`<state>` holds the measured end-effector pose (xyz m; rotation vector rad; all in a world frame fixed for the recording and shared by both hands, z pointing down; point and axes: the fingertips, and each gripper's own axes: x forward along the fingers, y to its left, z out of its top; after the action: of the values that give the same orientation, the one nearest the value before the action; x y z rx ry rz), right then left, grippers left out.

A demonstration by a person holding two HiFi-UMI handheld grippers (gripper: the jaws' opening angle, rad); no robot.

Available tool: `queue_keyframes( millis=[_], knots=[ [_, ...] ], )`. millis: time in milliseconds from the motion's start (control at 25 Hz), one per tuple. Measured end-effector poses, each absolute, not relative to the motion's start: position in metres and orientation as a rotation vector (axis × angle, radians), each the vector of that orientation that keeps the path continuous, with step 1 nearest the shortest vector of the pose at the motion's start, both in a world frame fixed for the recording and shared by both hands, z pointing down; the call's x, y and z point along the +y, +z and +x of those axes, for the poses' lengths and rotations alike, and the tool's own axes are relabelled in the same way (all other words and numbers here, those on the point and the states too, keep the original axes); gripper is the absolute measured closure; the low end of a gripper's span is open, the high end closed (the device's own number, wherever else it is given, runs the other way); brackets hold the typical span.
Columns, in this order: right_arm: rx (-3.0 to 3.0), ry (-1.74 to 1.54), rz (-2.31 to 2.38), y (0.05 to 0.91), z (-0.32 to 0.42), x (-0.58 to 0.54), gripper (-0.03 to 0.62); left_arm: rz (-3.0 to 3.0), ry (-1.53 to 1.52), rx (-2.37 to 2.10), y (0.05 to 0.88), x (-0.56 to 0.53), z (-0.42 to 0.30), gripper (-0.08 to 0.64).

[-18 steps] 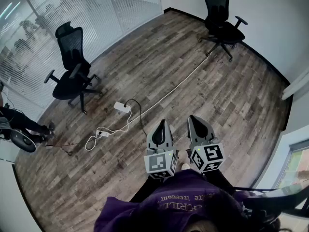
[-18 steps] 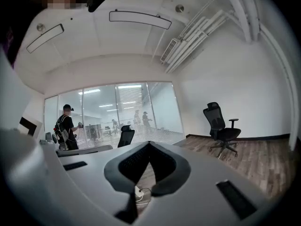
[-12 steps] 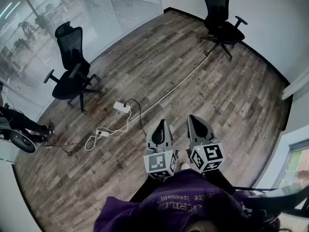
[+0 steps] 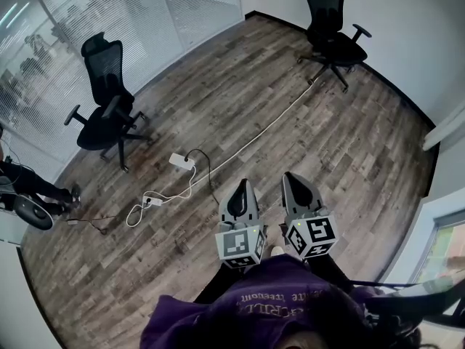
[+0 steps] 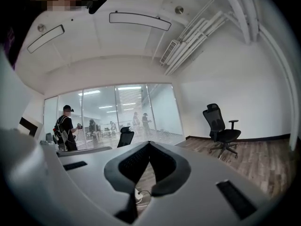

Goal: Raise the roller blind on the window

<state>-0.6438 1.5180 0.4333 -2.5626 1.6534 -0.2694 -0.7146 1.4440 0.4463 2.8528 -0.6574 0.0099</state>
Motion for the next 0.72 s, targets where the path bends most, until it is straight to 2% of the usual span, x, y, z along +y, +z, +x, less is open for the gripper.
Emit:
queue_keyframes(
  millis=[720],
  knots=[
    [1.706,-0.245,-2.491,0.440,-0.583,1.558,0.594,2.815,0.056,-0.662,0.467,1.492,-0.667,0.558]
  ],
)
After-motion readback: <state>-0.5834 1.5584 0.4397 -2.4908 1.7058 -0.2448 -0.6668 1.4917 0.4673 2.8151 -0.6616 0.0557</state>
